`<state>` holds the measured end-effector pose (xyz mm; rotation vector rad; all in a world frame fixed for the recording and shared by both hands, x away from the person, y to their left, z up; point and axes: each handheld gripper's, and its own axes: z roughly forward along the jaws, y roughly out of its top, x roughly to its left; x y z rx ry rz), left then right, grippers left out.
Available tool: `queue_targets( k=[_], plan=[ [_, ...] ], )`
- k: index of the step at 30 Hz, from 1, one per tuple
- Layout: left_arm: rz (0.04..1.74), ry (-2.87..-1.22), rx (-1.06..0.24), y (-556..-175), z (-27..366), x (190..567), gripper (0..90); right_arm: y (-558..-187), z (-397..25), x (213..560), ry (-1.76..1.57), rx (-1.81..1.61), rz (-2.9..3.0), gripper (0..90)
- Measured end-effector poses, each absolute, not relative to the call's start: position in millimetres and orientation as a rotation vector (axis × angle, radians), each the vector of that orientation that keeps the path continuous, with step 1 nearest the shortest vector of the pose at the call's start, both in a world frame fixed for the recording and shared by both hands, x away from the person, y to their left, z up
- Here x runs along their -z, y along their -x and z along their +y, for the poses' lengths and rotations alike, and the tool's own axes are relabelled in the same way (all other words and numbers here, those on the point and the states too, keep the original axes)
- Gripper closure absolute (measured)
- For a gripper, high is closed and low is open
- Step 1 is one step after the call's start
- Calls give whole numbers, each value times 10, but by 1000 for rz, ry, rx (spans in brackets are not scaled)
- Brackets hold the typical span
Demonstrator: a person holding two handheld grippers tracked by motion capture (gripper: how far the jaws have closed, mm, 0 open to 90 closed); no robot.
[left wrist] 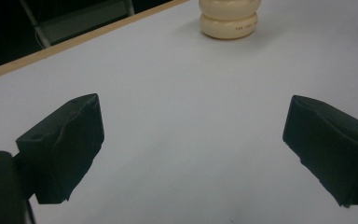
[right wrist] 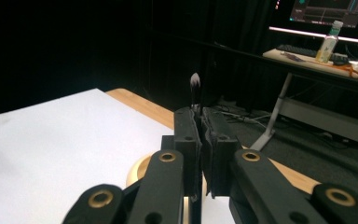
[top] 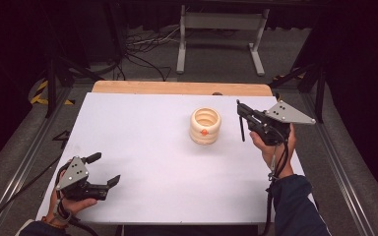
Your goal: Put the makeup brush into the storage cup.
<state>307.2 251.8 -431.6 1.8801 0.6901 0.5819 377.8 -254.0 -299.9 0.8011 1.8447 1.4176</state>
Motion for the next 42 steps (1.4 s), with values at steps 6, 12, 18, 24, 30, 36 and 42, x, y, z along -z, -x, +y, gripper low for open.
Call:
queue_targets(
  k=[6, 12, 18, 24, 30, 36, 42],
  plan=[
    [668, -1872, -579, -3067, 2516, 4313, 52, -3878, -2450, 2954, -786, -1451, 1832, 858],
    [660, -1852, -583, -3062, 2523, 4314, 53, -4009, -2360, 2946, -789, -1476, 1820, 858],
    [652, -1836, -569, -3059, 2535, 4304, 51, -4115, -2284, 2931, -783, -1508, 1803, 858],
    [645, -1841, -570, -3062, 2524, 4312, 54, -4212, -2215, 2887, -788, -1548, 1775, 858],
    [633, -1841, -547, -3065, 2529, 4319, 47, -4294, -2108, 2894, -780, -1570, 1769, 857],
    [633, -1828, -539, -3059, 2534, 4314, 46, -4391, -1987, 2936, -789, -1572, 1774, 858],
    [631, -1827, -538, -3059, 2542, 4316, 38, -4493, -1936, 2981, -809, -1591, 1768, 857]
  ],
)
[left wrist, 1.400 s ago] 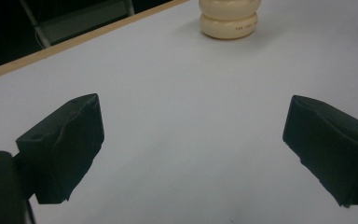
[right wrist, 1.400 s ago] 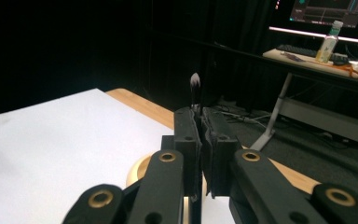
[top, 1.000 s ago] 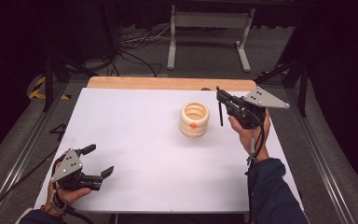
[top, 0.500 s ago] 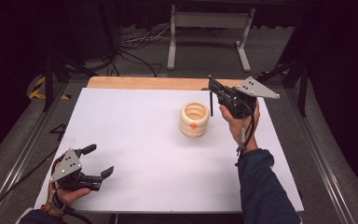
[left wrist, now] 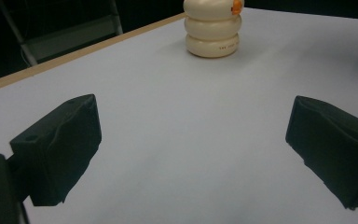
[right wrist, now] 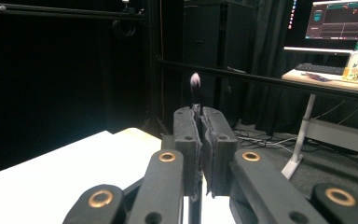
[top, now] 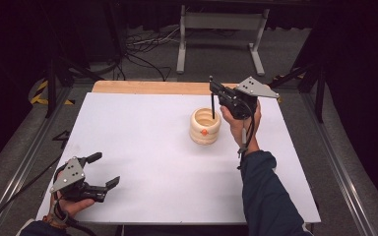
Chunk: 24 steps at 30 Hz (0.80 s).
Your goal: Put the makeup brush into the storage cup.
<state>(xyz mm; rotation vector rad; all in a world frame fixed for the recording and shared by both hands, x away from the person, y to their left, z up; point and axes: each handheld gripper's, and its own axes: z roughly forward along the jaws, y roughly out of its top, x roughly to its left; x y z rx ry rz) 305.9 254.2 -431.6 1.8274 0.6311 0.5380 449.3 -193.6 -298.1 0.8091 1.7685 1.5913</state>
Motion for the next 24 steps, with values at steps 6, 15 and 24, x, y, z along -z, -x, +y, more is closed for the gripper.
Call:
queue_targets(
  k=[6, 15, 24],
  plan=[
    [628, -1827, -536, -3055, 2548, 4318, 36, -4580, -1850, 3031, -815, -1589, 1776, 857],
    [628, -1831, -537, -3052, 2550, 4322, 37, -4694, -1816, 3180, -849, -1588, 1784, 857],
    [636, -1842, -539, -3041, 2543, 4331, 39, -4773, -1839, 3443, -904, -1577, 1808, 856]
  ],
)
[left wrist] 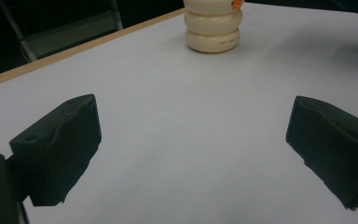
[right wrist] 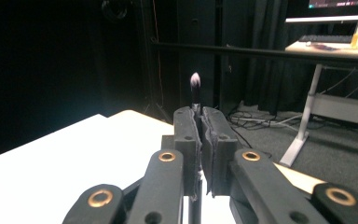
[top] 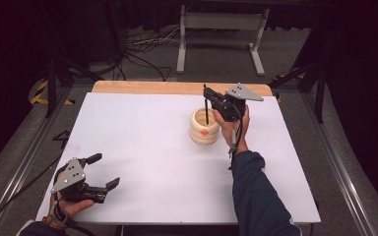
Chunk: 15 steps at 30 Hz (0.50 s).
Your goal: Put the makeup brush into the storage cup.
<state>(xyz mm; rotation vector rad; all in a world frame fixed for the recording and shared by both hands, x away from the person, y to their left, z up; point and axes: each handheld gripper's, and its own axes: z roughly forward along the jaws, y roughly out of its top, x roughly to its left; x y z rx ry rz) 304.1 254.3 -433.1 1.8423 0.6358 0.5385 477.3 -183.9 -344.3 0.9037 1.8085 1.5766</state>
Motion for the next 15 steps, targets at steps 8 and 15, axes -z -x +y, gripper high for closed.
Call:
queue_targets(
  k=[8, 15],
  plan=[
    [641, -1841, -539, -3034, 2551, 4330, 40, -4759, -1826, 3617, -925, -1568, 1823, 856],
    [639, -1847, -542, -3037, 2544, 4334, 41, -4733, -1854, 3723, -950, -1581, 1823, 856]
  ],
)
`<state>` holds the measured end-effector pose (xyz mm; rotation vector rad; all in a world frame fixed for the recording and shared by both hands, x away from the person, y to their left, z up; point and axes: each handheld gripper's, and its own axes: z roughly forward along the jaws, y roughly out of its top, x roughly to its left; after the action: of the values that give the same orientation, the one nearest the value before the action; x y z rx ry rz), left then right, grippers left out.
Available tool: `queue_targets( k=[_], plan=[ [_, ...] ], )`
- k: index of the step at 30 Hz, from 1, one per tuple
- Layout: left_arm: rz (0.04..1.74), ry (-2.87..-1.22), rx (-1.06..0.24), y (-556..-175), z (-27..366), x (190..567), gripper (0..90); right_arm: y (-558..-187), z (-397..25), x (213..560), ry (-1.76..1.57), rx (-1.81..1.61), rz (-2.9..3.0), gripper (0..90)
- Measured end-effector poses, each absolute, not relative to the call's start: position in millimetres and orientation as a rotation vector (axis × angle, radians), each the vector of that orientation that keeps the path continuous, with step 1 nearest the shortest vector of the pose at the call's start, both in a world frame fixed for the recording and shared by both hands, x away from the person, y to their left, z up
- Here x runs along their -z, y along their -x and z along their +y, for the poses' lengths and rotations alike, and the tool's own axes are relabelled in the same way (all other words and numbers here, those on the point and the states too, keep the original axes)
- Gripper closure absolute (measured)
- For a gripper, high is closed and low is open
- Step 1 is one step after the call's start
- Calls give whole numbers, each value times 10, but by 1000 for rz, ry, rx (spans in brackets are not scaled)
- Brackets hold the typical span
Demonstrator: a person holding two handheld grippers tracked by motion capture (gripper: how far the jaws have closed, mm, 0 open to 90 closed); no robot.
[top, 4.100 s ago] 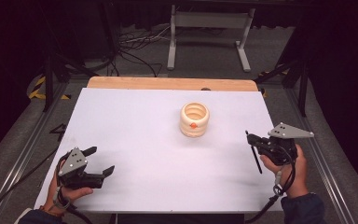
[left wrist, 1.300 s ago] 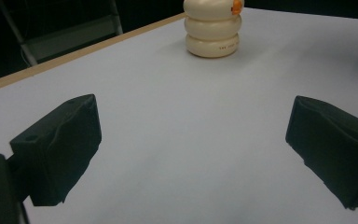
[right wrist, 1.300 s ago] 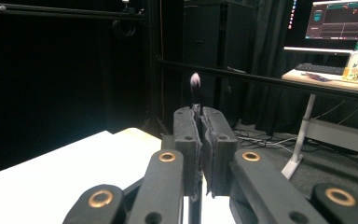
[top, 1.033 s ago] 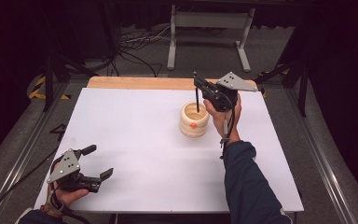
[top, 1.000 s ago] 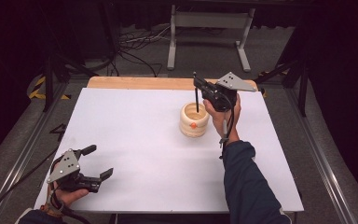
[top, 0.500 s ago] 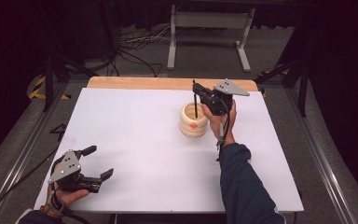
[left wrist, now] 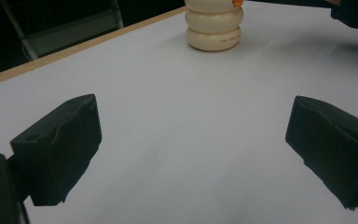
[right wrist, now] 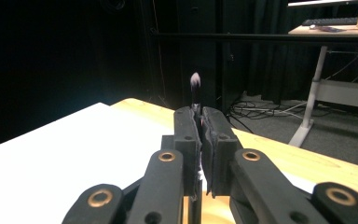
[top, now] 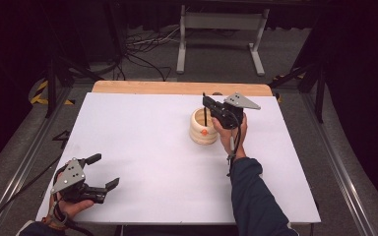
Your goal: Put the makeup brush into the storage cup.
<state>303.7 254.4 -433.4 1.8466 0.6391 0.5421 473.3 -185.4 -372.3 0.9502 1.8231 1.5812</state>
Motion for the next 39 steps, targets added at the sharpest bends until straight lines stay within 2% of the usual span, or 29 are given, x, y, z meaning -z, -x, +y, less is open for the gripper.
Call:
queue_targets(
  k=[23, 35, 39],
  plan=[
    [645, -1854, -544, -3036, 2546, 4337, 43, -4671, -1930, 3792, -970, -1572, 1816, 846],
    [650, -1862, -547, -3041, 2540, 4343, 43, -4629, -1981, 3805, -976, -1551, 1817, 772],
    [650, -1864, -547, -3042, 2540, 4344, 43, -4596, -2008, 3793, -979, -1531, 1815, 697]
  ],
)
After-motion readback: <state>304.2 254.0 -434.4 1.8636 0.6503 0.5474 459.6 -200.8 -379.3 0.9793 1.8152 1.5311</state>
